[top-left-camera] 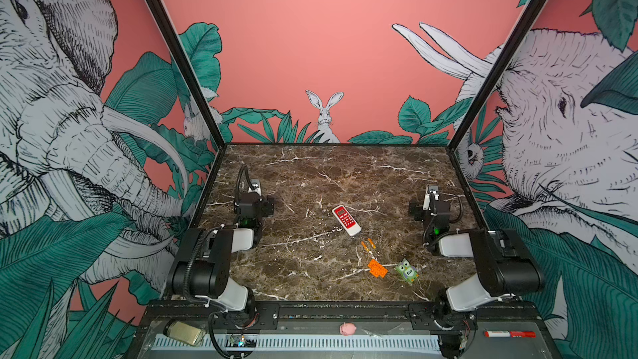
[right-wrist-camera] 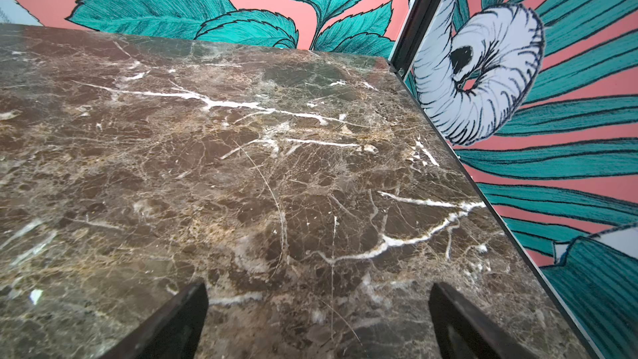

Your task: Load the batteries into the remote control

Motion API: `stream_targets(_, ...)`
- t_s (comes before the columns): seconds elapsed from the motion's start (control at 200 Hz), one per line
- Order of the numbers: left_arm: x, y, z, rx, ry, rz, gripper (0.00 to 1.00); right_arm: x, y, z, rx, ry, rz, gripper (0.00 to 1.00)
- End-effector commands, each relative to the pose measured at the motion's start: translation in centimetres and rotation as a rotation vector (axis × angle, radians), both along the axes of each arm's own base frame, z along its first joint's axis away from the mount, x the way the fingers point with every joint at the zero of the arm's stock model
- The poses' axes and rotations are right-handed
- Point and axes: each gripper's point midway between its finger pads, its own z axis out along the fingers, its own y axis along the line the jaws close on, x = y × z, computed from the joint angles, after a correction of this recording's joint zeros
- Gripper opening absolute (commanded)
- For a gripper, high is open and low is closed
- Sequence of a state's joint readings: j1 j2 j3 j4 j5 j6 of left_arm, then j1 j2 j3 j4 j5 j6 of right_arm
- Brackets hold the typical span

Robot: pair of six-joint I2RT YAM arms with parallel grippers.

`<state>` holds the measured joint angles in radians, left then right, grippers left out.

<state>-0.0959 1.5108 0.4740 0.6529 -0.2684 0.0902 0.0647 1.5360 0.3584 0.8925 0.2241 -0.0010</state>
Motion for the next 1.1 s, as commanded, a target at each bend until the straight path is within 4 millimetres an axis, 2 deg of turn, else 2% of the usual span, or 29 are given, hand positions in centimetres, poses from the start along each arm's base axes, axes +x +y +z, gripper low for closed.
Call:
stream_targets(0.0, 0.5, -0.5, 3.1, -0.007, -0.024, -0.020, 0.99, 0.6, 0.8, 3.4, -0.009, -0.060, 0.044, 0.99)
stream_targets(0.075, 0.1, -0.5, 4.3, -0.029, -0.030, -0.015, 1.00, 0.4, 1.4, 5.3, -0.025, -0.049, 0.054, 0.99)
stream_targets(0.175, -0.7, -0.3, 6.1, -0.091, -0.027, 0.022, 0.99, -0.1, 2.6, 6.9, -0.051, 0.004, 0.078, 0.99)
stream_targets(0.285, -2.1, -0.7, 7.1, -0.210, 0.036, 0.058, 1.00, -1.0, 4.6, 7.8, -0.056, 0.098, 0.128, 0.99)
stream_targets(0.4, -3.2, -3.7, 7.6, -0.375, 0.095, -0.044, 0.99, -2.3, 8.4, 7.5, -0.017, 0.205, 0.274, 0.99)
stream_targets(0.495, -4.4, -7.5, 8.1, -0.530, 0.138, -0.205, 0.99, -3.8, 12.3, 7.6, -0.024, 0.263, 0.419, 0.99)
stream_targets(0.56, -5.6, -9.7, 8.5, -0.578, 0.169, -0.285, 1.00, -5.1, 14.9, 7.7, -0.020, 0.289, 0.520, 0.99)
stream_targets(0.72, -9.4, -14.8, 8.2, -0.572, 0.255, -0.439, 1.00, -9.3, 21.1, 6.4, 0.014, 0.405, 0.737, 0.99)
stream_targets(0.82, -11.2, -16.0, 7.1, -0.622, 0.294, -0.475, 1.00, -11.8, 24.4, 4.9, -0.010, 0.477, 0.838, 0.99)
stream_targets(0.935, -12.2, -16.3, 6.1, -0.665, 0.309, -0.485, 0.99, -13.3, 26.8, 3.0, -0.018, 0.550, 0.896, 0.99)
stream_targets(1.095, -13.0, -17.4, 5.7, -0.716, 0.327, -0.534, 0.99, -13.6, 28.5, 0.7, -0.018, 0.614, 0.927, 1.00)
